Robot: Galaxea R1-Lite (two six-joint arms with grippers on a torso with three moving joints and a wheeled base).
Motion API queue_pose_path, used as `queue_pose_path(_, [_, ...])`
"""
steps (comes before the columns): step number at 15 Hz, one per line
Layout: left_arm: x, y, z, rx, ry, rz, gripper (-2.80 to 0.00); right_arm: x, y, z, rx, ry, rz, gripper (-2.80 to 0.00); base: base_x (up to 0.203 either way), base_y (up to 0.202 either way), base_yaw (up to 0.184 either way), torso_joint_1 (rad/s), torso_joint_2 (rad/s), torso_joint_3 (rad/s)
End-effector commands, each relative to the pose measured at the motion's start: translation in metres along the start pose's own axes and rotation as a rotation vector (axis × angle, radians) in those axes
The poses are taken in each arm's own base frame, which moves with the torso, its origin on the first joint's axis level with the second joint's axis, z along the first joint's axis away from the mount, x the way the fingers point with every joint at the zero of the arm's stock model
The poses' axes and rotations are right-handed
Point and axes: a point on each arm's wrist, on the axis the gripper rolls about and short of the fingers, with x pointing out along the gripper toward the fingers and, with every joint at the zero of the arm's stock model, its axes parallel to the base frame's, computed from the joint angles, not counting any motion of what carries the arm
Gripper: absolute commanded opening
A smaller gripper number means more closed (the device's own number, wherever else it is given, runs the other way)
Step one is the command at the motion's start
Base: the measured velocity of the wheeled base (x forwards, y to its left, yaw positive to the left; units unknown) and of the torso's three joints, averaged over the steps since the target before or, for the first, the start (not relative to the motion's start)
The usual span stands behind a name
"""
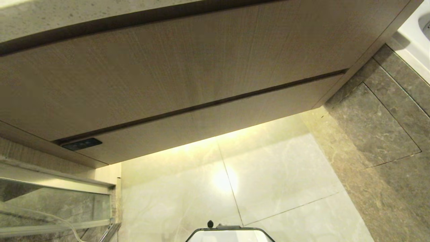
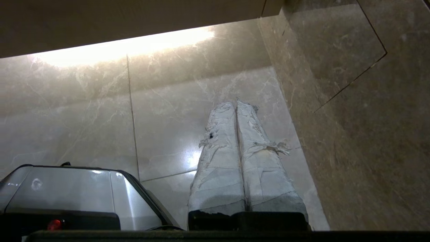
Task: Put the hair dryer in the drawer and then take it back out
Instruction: Pull open the drawer
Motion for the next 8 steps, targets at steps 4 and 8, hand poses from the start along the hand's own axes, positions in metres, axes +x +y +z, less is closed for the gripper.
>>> queue_pose_path(4, [-0.0002, 0.0, 0.0002, 0.0, -0.003, 0.0, -2.8, 0.0003, 0.0, 0.0002, 0.0, 0.003, 0.0, -2.8, 0.003, -0.003, 0.068, 0.001, 0.0, 0.001])
queue_pose_path(8, [0.0, 0.0, -0.0001, -0.001, 0.0, 0.0, -2.8, 0.0003, 0.0, -0.0003, 0.004, 0.006, 0.003, -2.8, 0.002, -0.009, 0.171, 0.002, 0.0, 0.003])
